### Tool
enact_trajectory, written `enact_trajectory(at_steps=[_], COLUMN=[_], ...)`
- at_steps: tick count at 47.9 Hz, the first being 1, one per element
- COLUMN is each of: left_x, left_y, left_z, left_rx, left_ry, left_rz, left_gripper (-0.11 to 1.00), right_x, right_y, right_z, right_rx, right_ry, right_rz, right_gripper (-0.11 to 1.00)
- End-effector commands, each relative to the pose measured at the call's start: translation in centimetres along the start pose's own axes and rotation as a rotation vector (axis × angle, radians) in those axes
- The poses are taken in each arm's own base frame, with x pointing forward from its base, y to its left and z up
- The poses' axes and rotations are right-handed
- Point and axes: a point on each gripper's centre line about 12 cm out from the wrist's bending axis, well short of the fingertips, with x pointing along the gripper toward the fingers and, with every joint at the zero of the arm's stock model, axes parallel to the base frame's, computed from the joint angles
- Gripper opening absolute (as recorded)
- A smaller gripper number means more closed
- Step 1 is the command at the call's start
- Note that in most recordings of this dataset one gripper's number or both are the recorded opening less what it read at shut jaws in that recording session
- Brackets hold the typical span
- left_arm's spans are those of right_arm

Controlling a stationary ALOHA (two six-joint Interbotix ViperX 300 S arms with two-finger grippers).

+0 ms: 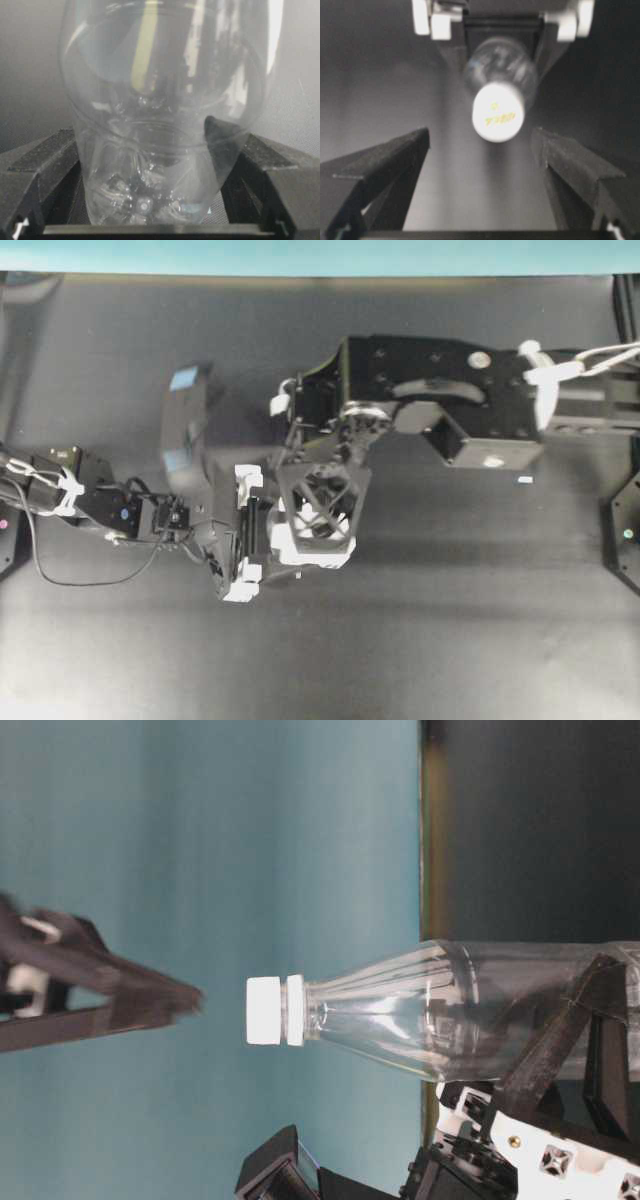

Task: Open the bottle cap by holding the bottle with the left arm and twisting the cap with the right arm.
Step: 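Regrasp the white cap with the right gripper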

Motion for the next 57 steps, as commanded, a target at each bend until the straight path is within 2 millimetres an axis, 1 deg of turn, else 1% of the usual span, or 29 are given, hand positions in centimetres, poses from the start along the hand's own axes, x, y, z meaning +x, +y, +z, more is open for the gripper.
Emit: enact_trajectory(at_steps=[1,3,7,11,15,21,27,37,46,50,57], left_x=[-0.1,-0.1,-0.2,-0.2,-0.2,-0.2,-0.2,-0.3,-0.3,-0.2,-0.2], left_y=[-0.4,-0.3,-0.1,0.0,0.2,0.2,0.2,0.2,0.2,0.2,0.1], left_z=[-0.9,-0.8,-0.8,-0.7,-0.7,-0.7,-0.6,-0.6,-0.6,-0.5,-0.5], left_rx=[-0.001,-0.001,-0.002,-0.003,-0.005,-0.005,-0.007,-0.005,-0.005,-0.007,-0.005], left_ry=[0.049,0.047,0.045,0.043,0.042,0.042,0.041,0.042,0.041,0.039,0.04], left_rz=[-0.006,-0.005,-0.001,0.003,0.007,0.007,0.009,0.007,0.007,0.007,0.006], left_gripper=[0.83,0.83,0.83,0.83,0.83,0.83,0.83,0.83,0.83,0.83,0.83], right_x=[-2.9,-3.1,-3.4,-3.6,-3.6,-2.8,-0.9,1.7,3.4,4.2,4.9], right_y=[-0.2,-0.4,-0.3,-0.3,-0.1,-0.1,0.1,-0.3,-0.5,-0.9,-1.4], right_z=[0.3,0.3,0.3,0.8,1.7,2.3,2.2,1.3,1.0,0.7,0.5], right_rx=[0.167,0.265,0.372,0.442,0.502,0.57,0.574,0.573,0.576,0.587,0.596], right_ry=[-0.021,0.012,0.052,0.05,0.011,-0.003,0.038,0.098,0.073,0.07,0.058], right_rz=[0.003,-0.006,-0.02,-0.022,-0.008,-0.002,-0.017,-0.044,-0.033,-0.034,-0.031], right_gripper=[0.78,0.78,0.78,0.78,0.78,0.78,0.78,0.78,0.78,0.78,0.78])
